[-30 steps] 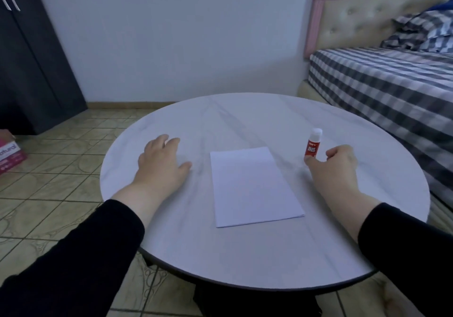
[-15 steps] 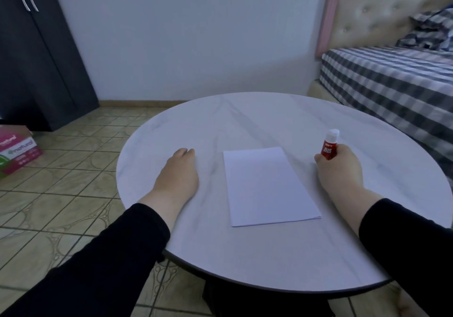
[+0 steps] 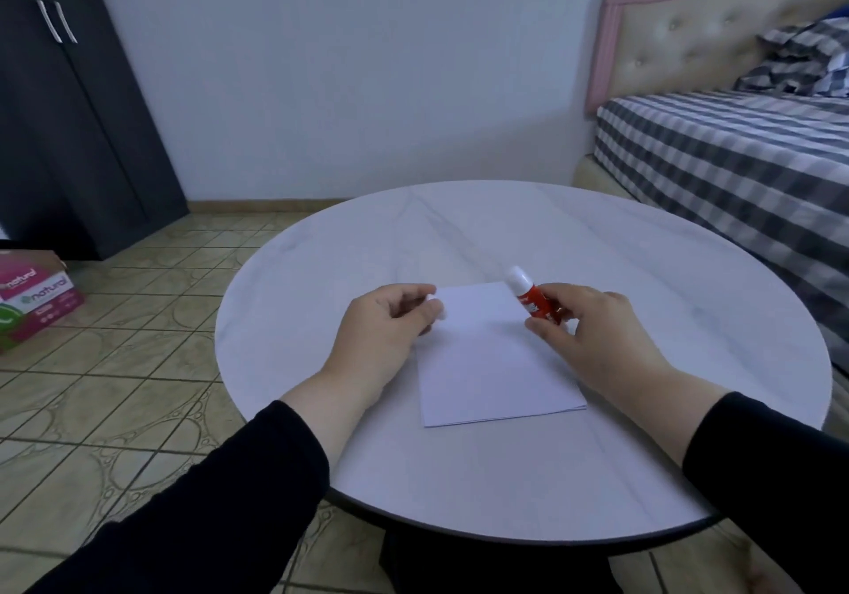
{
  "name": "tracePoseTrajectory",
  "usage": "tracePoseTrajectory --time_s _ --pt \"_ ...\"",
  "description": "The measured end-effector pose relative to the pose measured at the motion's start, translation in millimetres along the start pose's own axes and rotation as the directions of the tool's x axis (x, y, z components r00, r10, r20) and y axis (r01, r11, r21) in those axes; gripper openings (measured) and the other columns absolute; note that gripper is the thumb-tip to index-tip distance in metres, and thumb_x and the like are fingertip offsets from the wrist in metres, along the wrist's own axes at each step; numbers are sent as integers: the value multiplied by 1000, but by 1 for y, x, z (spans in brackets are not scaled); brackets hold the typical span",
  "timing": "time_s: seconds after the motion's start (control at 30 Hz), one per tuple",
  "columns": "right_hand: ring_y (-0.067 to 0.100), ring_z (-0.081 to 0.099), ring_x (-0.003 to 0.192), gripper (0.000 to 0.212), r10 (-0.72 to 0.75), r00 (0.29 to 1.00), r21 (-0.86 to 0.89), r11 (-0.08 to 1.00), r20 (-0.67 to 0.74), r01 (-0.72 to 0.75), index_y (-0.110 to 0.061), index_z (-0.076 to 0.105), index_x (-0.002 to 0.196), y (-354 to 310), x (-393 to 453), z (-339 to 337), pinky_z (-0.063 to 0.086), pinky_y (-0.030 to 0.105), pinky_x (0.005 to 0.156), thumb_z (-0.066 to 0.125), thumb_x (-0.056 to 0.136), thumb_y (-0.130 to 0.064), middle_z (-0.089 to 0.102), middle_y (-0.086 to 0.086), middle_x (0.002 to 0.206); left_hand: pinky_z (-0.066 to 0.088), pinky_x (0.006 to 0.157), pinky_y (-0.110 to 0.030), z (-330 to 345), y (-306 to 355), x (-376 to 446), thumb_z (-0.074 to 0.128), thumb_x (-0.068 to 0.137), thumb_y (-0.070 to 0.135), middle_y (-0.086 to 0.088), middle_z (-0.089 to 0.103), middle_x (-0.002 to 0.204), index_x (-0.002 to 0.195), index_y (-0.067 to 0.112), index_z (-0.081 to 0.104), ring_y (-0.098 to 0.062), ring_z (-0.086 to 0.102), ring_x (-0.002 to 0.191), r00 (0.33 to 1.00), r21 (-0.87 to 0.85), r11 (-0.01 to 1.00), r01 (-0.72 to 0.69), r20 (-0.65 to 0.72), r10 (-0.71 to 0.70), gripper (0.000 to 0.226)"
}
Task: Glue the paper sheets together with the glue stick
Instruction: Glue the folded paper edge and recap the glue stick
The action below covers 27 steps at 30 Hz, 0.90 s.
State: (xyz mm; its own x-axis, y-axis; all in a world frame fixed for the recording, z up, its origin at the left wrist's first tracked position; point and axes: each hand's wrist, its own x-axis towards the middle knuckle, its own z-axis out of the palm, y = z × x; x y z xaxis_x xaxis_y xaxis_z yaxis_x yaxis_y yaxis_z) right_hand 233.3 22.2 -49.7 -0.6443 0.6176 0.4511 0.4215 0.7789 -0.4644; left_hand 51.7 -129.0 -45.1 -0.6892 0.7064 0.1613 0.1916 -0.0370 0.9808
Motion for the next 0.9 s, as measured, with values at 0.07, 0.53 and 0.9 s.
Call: tracePoseTrajectory --time_s 0.07,0.53,0.9 --pt "14 56 80 18 -102 995 -97 990 5 102 -26 64 107 2 -2 1 28 29 87 64 90 -33 62 -13 86 54 89 -25 9 0 -3 72 86 15 0 76 87 106 15 71 -13 71 86 999 -96 995 23 44 -19 20" --pt "-7 59 88 19 169 982 349 918 81 -187 -41 65 92 0 -8 -6 38 4 69 76 80 -31 68 -18 89 40 94 -23 18 -10 -6 60 94 32 11 65 113 132 31 59 -10 52 109 935 698 629 -343 316 160 38" --pt "7 67 73 20 190 949 526 796 251 -299 -27 73 96 -8 -13 -20 53 29 80 80 77 -26 74 -7 86 43 79 -14 54 26 -22 72 83 41 20 69 97 105 26 73 1 62 95 991 235 971 -41 133 9 27"
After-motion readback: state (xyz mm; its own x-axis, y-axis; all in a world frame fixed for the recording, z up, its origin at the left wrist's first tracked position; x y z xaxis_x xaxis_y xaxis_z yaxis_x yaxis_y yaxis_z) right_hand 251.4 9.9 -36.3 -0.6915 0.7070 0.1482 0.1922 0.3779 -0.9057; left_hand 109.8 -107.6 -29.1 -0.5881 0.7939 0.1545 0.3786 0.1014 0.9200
